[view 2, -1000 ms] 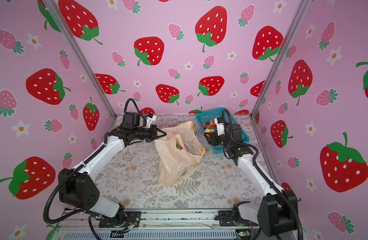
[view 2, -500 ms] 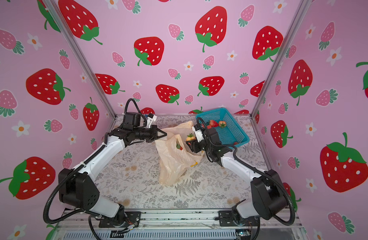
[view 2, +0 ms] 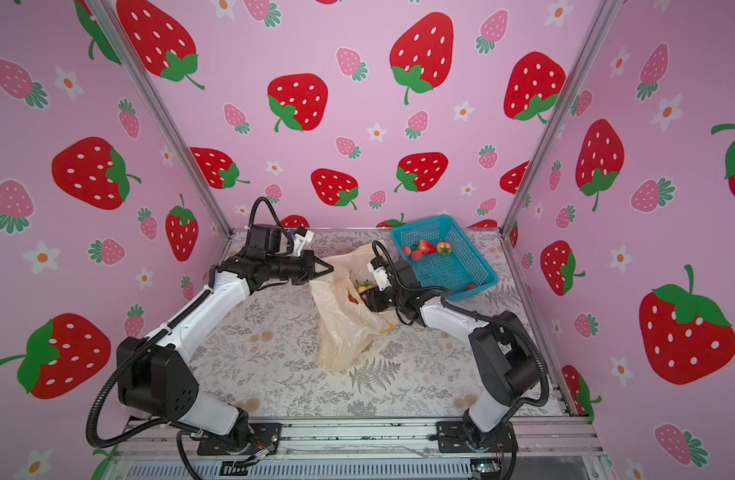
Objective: Place the fake fruits into the plastic bag and tie a complex knot
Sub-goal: 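Carry the peach with the right gripper into the bag mouth, then open the right gripper to drop the peach and lift out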
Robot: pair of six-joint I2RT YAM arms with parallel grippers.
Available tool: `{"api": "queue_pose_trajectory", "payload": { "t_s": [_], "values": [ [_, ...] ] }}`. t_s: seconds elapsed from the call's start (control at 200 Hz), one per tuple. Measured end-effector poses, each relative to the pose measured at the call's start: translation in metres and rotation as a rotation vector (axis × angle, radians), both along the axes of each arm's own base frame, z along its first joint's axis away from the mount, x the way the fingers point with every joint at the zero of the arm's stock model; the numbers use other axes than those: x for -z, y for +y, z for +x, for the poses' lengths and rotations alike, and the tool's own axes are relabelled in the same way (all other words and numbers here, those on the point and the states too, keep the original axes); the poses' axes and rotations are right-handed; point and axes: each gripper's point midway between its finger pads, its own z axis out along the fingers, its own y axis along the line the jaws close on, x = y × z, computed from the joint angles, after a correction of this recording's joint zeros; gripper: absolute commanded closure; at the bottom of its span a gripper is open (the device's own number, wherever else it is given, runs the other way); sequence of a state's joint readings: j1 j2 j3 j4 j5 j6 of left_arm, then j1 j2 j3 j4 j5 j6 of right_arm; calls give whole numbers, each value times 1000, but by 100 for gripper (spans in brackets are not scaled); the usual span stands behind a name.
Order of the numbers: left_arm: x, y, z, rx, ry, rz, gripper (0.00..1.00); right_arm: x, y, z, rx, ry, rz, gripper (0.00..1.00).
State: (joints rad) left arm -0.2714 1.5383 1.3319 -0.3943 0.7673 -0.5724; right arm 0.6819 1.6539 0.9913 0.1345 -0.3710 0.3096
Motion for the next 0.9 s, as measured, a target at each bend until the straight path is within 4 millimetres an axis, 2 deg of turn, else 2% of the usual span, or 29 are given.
{"api": "queue_pose_trajectory", "payload": {
  "t_s": [0.155, 0.165, 0.24, 0.415, 0.665, 0.901],
  "values": [
    [0, 0, 0, 0, 0, 0, 100, -6, 11, -13, -70, 26, 49, 49],
    [0, 0, 0, 0, 0, 0, 100, -6, 11, -13, -72, 27, 50, 46],
    [0, 0, 0, 0, 0, 0, 100, -6, 12, -14, -74, 27, 51, 39],
    [0, 0, 0, 0, 0, 0, 100, -4, 8, -9, -43, 21, 26, 31],
    [0, 0, 0, 0, 0, 0, 100, -8, -4, 3, 12, -1, -4, 24],
    [0, 0, 0, 0, 0, 0, 100, -28, -16, 9, 39, -48, 6, 24]
  ]
}}
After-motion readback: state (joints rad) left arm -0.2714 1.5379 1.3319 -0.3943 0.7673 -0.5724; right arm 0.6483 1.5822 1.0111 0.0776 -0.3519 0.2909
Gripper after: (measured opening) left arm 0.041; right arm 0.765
